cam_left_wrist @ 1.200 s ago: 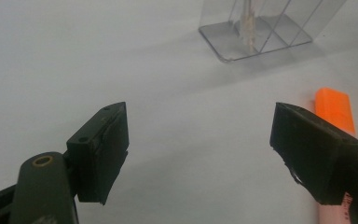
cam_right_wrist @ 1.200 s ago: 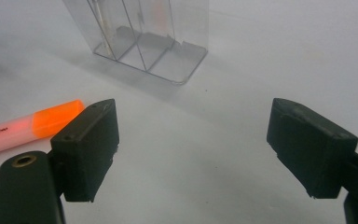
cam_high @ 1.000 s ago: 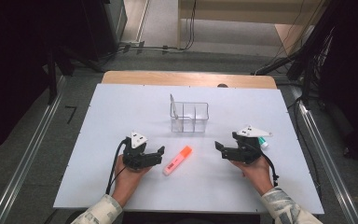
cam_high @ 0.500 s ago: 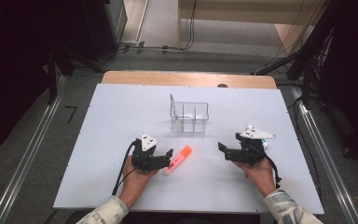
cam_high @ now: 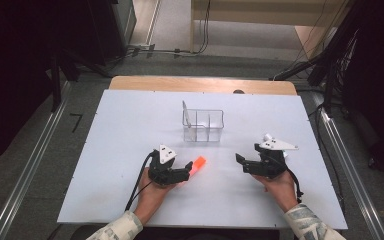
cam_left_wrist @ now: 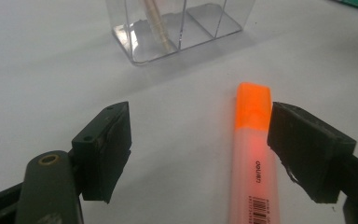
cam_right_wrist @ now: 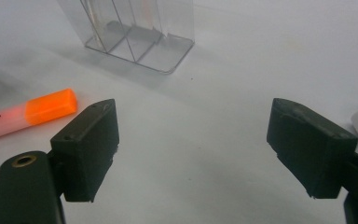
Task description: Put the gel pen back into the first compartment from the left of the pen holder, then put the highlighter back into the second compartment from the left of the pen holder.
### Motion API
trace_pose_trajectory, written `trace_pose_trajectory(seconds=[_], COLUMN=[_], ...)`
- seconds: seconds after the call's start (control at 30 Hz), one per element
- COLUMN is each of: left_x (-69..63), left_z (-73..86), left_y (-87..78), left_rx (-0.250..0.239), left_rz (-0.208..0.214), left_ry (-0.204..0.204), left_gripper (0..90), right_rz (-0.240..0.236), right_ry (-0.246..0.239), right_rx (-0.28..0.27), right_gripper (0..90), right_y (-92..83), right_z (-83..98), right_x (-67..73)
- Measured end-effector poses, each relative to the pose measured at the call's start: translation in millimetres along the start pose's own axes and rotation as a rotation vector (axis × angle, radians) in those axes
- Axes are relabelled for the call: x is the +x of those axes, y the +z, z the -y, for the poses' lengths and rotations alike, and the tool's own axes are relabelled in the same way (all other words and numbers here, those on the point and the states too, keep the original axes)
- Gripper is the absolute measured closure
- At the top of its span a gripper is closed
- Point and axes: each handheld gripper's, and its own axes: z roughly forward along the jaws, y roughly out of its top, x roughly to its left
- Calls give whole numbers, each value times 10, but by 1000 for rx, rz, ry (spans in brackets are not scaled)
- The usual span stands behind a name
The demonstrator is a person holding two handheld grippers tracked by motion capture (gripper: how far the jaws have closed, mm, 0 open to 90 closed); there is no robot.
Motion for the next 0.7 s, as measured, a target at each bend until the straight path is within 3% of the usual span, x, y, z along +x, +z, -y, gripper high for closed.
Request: trace_pose_trajectory(seconds=[0.7], left_x=[-127], left_z=[-32], left_y=[98], left_rx=[-4], left_rz=[43], left_ry=[16], left_gripper=[232], right_rz=[10], right_ry=[11], right_rx=[-11], right_gripper=[155], right_y=[-30], right_z=[12], right_x=[-21])
